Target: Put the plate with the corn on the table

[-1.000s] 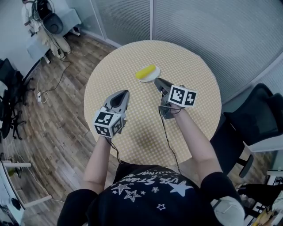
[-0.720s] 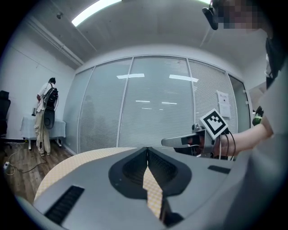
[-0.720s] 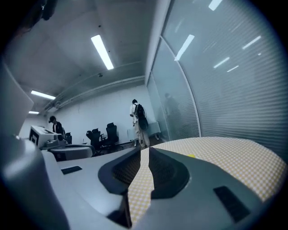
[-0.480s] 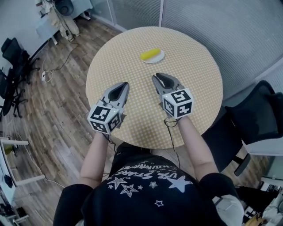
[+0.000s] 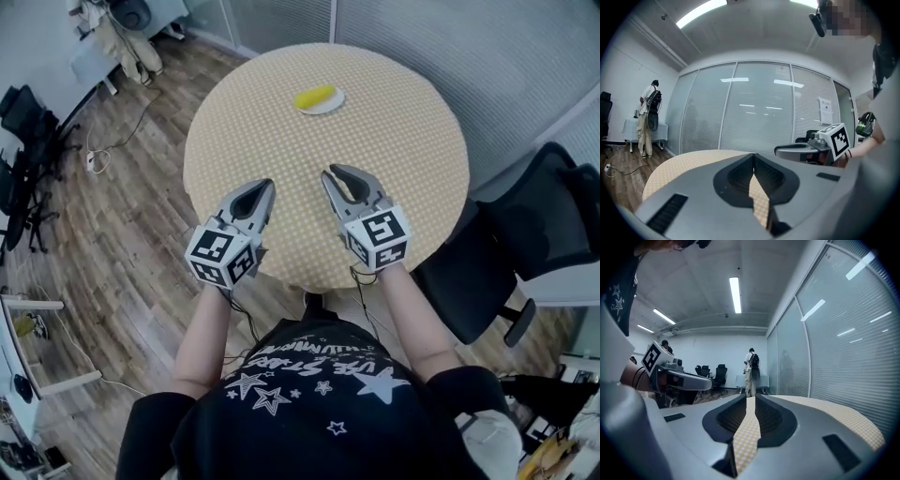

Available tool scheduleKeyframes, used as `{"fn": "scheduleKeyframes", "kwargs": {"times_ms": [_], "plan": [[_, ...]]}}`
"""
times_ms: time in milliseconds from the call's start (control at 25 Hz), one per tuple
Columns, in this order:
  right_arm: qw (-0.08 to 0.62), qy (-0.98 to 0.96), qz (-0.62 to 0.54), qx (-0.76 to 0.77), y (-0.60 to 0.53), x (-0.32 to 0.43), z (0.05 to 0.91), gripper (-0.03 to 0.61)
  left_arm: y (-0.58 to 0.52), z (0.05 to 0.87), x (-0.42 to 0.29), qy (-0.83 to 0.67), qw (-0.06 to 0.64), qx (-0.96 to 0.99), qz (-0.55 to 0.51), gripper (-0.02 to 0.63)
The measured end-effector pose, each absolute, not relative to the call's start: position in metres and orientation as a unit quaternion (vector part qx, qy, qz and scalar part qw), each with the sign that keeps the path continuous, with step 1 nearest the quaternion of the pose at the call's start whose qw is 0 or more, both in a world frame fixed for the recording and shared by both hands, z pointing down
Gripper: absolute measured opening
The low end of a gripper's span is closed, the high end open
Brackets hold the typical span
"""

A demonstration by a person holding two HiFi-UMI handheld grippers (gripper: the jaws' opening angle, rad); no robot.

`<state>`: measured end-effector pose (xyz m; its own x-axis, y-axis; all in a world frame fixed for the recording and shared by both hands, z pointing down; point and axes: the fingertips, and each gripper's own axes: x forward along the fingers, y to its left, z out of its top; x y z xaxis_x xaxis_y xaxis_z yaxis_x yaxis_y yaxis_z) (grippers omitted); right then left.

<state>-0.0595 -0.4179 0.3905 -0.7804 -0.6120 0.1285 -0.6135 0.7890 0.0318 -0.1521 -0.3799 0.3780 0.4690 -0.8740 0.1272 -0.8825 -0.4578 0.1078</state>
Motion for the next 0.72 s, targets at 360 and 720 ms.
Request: {"fn": "scheduleKeyframes", "kwargs": {"times_ms": [360,720], "plan": [[0.064,-0.948,-0.010,0.313,-0.324,-0.047,0.381,0.057,-0.288,0.378,-0.134,-0.500,0.076,0.862,0.023,0.008],[0.064,-0.947,-0.012,0.316,-0.239,-0.038,0.379,0.057,-0.204,0.378,-0.129,-0.496,0.075,0.865,0.014,0.008]]}}
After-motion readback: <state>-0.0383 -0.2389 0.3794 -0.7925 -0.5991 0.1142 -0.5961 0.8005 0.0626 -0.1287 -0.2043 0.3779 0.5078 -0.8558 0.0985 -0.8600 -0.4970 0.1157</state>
